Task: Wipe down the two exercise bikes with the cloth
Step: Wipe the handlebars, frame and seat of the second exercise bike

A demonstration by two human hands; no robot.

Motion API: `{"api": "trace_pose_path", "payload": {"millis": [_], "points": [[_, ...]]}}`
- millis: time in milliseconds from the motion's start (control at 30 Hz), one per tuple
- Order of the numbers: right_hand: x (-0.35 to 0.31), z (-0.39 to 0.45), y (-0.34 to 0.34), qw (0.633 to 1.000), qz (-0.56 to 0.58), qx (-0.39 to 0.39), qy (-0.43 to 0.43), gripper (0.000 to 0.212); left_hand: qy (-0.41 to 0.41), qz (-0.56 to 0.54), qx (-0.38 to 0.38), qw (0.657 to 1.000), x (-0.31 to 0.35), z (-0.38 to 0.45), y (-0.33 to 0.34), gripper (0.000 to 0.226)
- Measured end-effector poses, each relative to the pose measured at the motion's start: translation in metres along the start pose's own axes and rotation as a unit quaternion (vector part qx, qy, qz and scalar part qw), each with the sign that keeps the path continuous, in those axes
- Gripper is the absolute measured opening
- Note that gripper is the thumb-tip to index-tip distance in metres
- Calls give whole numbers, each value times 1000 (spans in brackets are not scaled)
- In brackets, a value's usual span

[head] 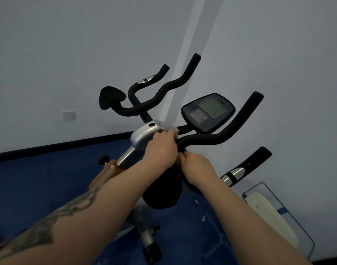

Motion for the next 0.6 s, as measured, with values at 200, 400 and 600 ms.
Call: {"api": "trace_pose_path", "payload": {"millis": [200,400,600], "points": [[15,-17,1,1000,-12,-10,12,34,-38,-55,17,998,-9,-2,0,30],[3,-7,-2,998,53,9,29,33,65,38,26,997,0,-6,2,28],[45,-82,-36,971,-48,143,-183,31,228,65,82,968,20,-24,0,33]]}}
Point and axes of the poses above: each hand's wrist, its own z-axis towards the middle knuckle, its own y-axis out of the palm, x = y × z, the point moved 5 cm from there along z, towards the middle knuckle, and after that the axes turned 15 degrees about x, right-handed, at the moved point
